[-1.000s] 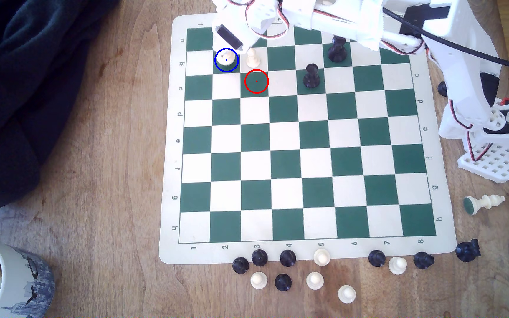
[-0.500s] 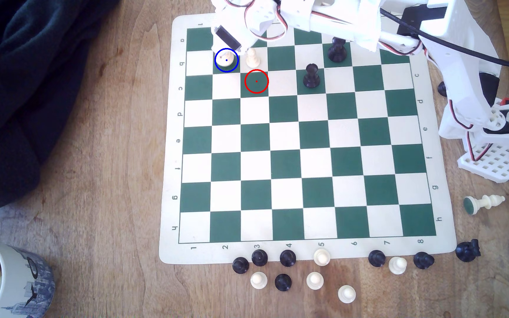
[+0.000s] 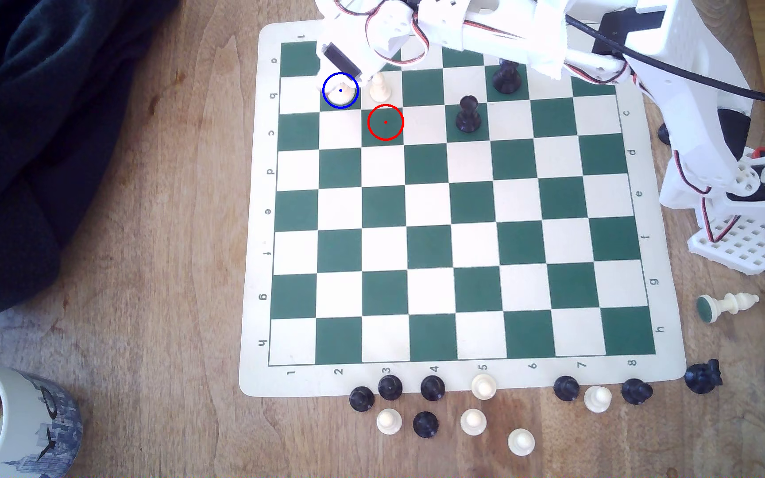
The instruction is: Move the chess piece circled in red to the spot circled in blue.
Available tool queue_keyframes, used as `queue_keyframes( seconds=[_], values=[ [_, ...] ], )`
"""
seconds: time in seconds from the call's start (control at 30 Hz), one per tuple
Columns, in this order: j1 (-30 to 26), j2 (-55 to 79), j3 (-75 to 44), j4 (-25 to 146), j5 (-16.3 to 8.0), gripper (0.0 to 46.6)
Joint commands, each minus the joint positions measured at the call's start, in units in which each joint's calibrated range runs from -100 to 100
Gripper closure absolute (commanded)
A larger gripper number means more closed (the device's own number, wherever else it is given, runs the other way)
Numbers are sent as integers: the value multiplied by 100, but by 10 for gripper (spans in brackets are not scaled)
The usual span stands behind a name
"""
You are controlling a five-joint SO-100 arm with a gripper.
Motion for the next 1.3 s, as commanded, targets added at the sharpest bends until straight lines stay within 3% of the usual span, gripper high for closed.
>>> queue_keyframes(
  seconds=[0.0,0.27,0.43,0.57,0.67,0.73,0.8,0.83,0.87,0.93,0.97,1.07,1.27],
  values=[
    [11,-220,-521,-108,-15,271],
    [-67,-1069,-476,162,-20,269],
    [-482,-2274,-159,776,-20,269],
    [-1045,-3743,1464,596,-20,269],
    [-1303,-4447,2398,187,-249,272],
    [-1452,-4957,3169,-223,-454,345],
    [-1491,-5491,4111,-993,-488,321],
    [-1506,-6052,5145,-1836,-659,388],
    [-1506,-6366,5843,-2402,-674,433],
    [-1483,-6782,6877,-3319,-654,464],
    [-1444,-7045,7720,-4130,-547,464],
    [-1405,-7546,8617,-5039,-410,464],
    [-1334,-8980,10467,-6816,-435,464]
  ],
)
